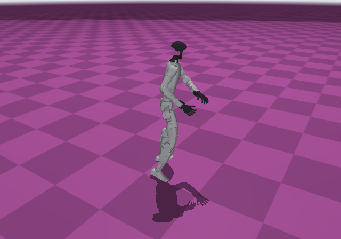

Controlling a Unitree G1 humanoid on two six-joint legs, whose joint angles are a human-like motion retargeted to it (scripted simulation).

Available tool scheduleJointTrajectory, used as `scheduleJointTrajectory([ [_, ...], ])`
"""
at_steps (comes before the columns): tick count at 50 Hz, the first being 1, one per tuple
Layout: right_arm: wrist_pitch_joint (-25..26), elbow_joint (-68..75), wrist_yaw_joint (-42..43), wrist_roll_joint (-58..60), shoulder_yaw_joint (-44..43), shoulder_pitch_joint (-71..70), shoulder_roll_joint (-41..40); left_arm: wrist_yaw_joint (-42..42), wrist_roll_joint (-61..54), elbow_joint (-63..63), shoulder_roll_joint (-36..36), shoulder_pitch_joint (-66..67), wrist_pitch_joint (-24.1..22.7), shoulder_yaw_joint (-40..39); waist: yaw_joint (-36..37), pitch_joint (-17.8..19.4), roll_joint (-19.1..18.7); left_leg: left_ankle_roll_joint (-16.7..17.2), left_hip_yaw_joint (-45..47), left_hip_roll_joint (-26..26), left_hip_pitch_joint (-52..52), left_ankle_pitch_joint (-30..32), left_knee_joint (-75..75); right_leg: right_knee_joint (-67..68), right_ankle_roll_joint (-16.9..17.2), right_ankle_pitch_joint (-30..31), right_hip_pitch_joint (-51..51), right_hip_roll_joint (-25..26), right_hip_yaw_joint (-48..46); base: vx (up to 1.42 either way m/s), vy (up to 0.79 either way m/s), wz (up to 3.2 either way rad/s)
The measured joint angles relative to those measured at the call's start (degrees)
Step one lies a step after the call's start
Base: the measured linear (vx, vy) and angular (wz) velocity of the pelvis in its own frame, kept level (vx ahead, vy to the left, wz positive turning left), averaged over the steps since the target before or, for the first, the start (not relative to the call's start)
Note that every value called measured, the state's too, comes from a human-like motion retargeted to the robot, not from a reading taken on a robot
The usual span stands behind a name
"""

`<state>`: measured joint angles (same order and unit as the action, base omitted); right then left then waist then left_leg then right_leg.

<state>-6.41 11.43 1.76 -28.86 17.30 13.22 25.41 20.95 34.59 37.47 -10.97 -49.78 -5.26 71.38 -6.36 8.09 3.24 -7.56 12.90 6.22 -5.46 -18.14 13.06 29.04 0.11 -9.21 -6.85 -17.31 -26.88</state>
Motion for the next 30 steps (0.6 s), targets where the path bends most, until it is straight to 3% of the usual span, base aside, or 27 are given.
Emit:
scheduleJointTrajectory([
  [2, 0.7, 0.3, 1.0, 2.8, 1.3, -0.9, -0.4, -1.0, 0.6, 0.9, -0.3, 0.6, 0.4, -0.7, 1.1, 1.3, 1.0, -0.5, -3.3, 0.5, 0.3, 0.5, -0.9, 9.7, -0.8, 3.4, -4.4, -0.7, 3.2, 0.07, 0.03, 1.43],
  [5, 2.6, 1.7, 2.9, 9.6, 3.2, -1.3, -0.8, -4.2, 0.9, 2.4, -0.7, 2.8, 1.1, -2.0, 1.6, 2.4, 2.6, 0.0, -9.0, 0.7, 0.4, 1.3, -2.1, 17.4, 1.5, 6.4, -9.5, 0.9, 10.7, 0.09, -0.04, 1.69],
  [10, 4.5, 3.8, 1.8, 5.4, 1.4, 1.5, -4.8, -8.2, -9.2, 2.5, -3.9, 11.3, 2.3, -11.6, 3.3, 3.8, 3.7, 3.3, -16.9, 1.6, -0.3, 2.2, -3.1, 10.9, 3.4, 4.0, -10.1, 2.4, 15.4, 0.11, -0.12, 1.47],
  [15, 5.3, 4.8, 1.4, 2.7, 0.2, 1.2, -6.3, -3.6, -34.1, 2.3, -9.9, 22.3, 3.2, -29.6, 5.6, 6.4, 6.8, 3.4, -22.3, -1.0, -0.3, 1.8, -4.7, -10.4, 3.6, 0.8, -6.4, -1.2, 17.9, 0.12, -0.23, 1.15],
  [20, 7.5, 7.4, 2.7, 5.4, 1.2, -0.3, -6.9, -3.9, -80.0, 13.3, -8.4, 30.7, 1.1, -55.0, 8.8, 9.3, 10.0, 3.2, -26.8, -4.0, 1.2, 1.2, -7.2, -24.7, 7.5, -1.2, -3.3, -2.2, 27.6, 0.14, -0.33, 1.09],
  [22, 7.3, 8.1, 3.9, 5.9, 1.2, -0.5, -7.0, -4.1, -91.0, 20.1, -8.7, 31.5, 0.9, -64.6, 10.0, 9.7, 9.7, 3.2, -28.6, -4.0, 1.1, 1.7, -7.9, -26.0, 7.8, 0.0, -2.2, -2.1, 28.1, 0.11, -0.33, 1.00],
  [25, 6.6, 8.6, 5.8, 8.5, 0.7, -0.6, -6.3, -2.3, -95.4, 29.5, -11.9, 33.0, 2.1, -75.9, 11.4, 9.5, 8.1, 3.0, -31.2, -3.1, 0.5, 2.8, -8.7, -25.9, 6.9, 0.3, -0.5, -2.4, 23.5, 0.08, -0.35, 0.95],
  [30, 6.9, 9.5, 12.2, 18.2, -0.8, -2.0, -3.5, 6.8, -103.5, 43.2, -23.3, 31.6, 8.4, -92.0, 11.7, 9.0, 3.1, 1.8, -35.1, -0.5, -0.2, 5.0, -8.8, -24.0, 7.2, -3.0, 1.8, -0.2, 17.9, 0.05, -0.36, 0.84],
])
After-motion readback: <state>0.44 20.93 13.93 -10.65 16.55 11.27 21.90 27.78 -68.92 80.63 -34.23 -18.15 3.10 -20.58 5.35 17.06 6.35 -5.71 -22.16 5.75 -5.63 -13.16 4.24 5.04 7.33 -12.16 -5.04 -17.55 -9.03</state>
